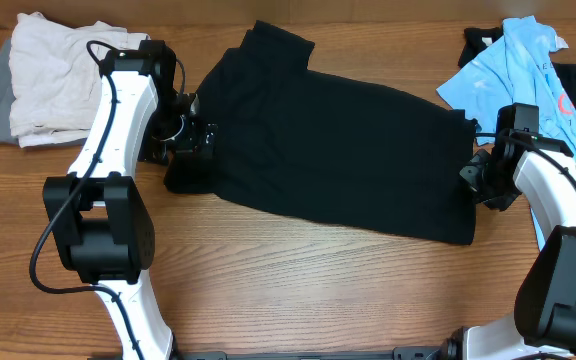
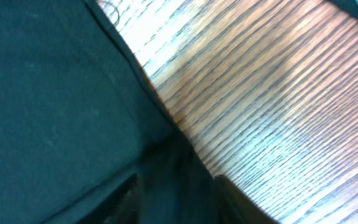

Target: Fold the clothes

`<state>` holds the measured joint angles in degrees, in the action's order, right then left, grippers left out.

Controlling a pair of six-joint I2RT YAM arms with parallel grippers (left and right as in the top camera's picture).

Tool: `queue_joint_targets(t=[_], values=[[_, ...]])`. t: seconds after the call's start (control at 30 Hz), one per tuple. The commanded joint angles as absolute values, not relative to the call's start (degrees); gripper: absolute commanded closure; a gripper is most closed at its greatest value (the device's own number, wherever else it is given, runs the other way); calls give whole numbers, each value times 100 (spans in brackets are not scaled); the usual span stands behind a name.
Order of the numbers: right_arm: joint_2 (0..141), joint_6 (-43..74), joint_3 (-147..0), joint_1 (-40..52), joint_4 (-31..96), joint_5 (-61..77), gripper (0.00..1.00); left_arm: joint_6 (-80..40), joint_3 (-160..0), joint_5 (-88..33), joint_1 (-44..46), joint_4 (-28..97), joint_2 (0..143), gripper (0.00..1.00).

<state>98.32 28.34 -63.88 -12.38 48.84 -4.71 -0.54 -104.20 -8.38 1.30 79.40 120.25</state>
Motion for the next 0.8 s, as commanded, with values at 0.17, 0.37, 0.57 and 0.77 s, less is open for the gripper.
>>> queue_joint_targets(t=[0.17,0.37,0.57,0.77], values=[[9826,3393,-6838,-1306,5518,-840,65,-123,-10388,-891,154,7900,12064,3],[9738,2561,-7028,-1205,6226,338,76,132,-10388,-1330,316,7944,12064,58],[9743,2523,-6486,-952,6215,482,83,130,-10320,-1356,624,8071,12064,96],[9743,2528,-5929,-928,5697,613,96,-25,-9760,-1358,779,7581,12064,96]])
